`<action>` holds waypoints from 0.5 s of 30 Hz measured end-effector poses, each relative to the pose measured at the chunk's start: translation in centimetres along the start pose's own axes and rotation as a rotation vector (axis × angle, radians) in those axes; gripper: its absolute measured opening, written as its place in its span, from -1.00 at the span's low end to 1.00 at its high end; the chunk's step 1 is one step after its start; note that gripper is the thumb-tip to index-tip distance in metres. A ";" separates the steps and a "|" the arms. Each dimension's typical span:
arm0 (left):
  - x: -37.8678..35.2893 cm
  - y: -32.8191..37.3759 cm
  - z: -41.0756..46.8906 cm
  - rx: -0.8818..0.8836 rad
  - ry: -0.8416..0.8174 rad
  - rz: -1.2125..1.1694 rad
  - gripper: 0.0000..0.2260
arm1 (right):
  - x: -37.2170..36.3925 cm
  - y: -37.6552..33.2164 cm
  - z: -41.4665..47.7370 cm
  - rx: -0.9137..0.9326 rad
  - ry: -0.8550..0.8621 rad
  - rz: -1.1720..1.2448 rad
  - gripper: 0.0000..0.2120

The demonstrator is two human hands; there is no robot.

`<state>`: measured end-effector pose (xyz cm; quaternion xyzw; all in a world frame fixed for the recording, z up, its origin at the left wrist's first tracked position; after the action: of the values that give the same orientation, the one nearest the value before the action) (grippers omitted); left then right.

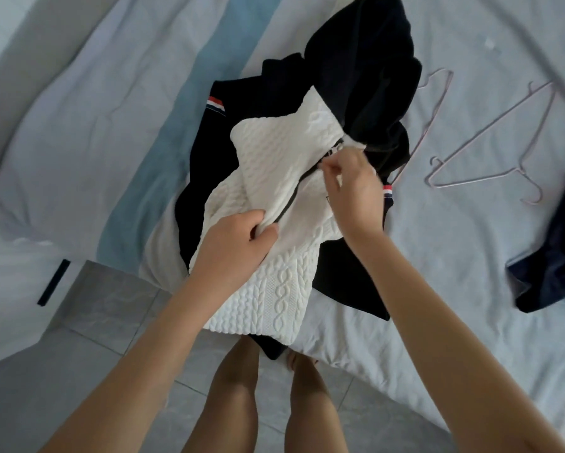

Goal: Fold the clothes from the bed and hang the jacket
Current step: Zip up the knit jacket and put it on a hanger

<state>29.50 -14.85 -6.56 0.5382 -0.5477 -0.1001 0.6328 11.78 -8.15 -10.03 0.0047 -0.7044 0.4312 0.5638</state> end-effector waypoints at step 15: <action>-1.4 -1.7 -2.1 0.252 -0.469 0.345 -0.69 | -0.1 4.8 4.5 -1.212 -0.273 1.129 -0.73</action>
<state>31.43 -13.32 -8.41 0.4740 -0.7698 -0.0440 0.4252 5.83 -7.94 -12.95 -0.6002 -0.7727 0.1911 0.0782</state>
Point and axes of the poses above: each hand's wrist, its own z-axis towards the middle knuckle, its own x-axis out of the back of the hand, y = z × x, the point moved 3 cm from there along z, towards the middle knuckle, and after that the axes turned 12 degrees about -x, right-handed, at the moved point
